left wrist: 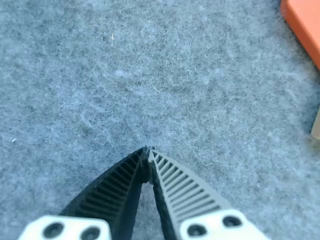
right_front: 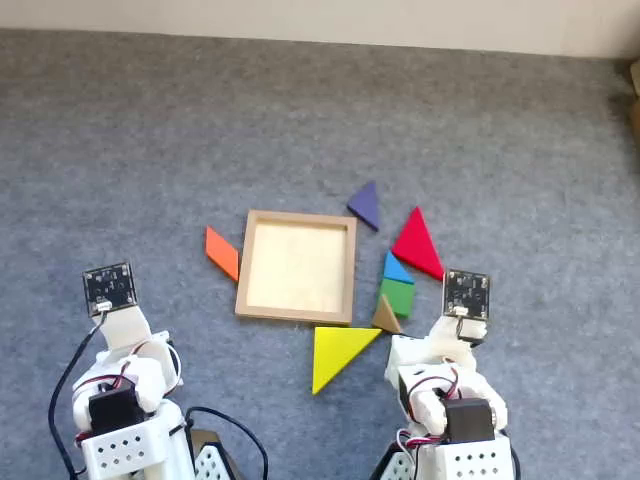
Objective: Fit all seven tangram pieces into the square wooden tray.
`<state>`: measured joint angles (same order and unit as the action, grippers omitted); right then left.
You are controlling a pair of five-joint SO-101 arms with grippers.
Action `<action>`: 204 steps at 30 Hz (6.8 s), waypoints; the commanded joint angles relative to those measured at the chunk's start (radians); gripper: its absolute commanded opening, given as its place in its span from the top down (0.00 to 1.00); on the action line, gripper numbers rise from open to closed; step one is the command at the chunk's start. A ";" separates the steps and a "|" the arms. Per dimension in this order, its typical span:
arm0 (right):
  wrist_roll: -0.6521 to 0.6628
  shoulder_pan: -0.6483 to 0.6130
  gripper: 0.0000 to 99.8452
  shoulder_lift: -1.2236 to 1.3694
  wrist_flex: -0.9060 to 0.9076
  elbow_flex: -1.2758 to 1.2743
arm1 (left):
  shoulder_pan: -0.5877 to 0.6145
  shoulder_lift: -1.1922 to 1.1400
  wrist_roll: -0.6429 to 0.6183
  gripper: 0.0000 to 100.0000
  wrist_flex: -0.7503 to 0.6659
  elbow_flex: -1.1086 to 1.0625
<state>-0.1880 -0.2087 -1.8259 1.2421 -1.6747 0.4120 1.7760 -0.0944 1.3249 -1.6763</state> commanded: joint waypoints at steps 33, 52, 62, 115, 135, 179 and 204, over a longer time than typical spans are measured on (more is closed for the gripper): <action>0.012 0.004 0.99 -0.012 0.008 -0.113 | 0.012 0.031 0.006 0.99 0.009 -0.021; 0.012 0.231 0.99 -0.012 0.007 0.054 | 0.018 0.033 0.006 0.99 0.012 -0.021; 0.012 0.251 0.99 -0.008 0.007 0.255 | 0.018 0.051 0.006 0.99 0.015 -0.021; 0.279 0.042 0.99 1.193 0.025 1.136 | -0.321 0.058 0.006 0.99 0.015 -0.019; 0.279 0.041 0.82 1.199 0.030 1.239 | -0.254 0.051 0.006 0.99 0.011 -0.019; 0.361 -0.021 0.66 2.025 0.053 1.696 | -0.254 0.050 0.006 0.99 0.011 -0.019; 0.356 0.030 0.66 2.236 -0.013 1.728 | -0.254 0.050 0.006 0.99 0.011 -0.019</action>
<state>0.1665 -0.1381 0.4327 1.2451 -0.0054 0.1450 1.7760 -0.0959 1.3341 -1.6763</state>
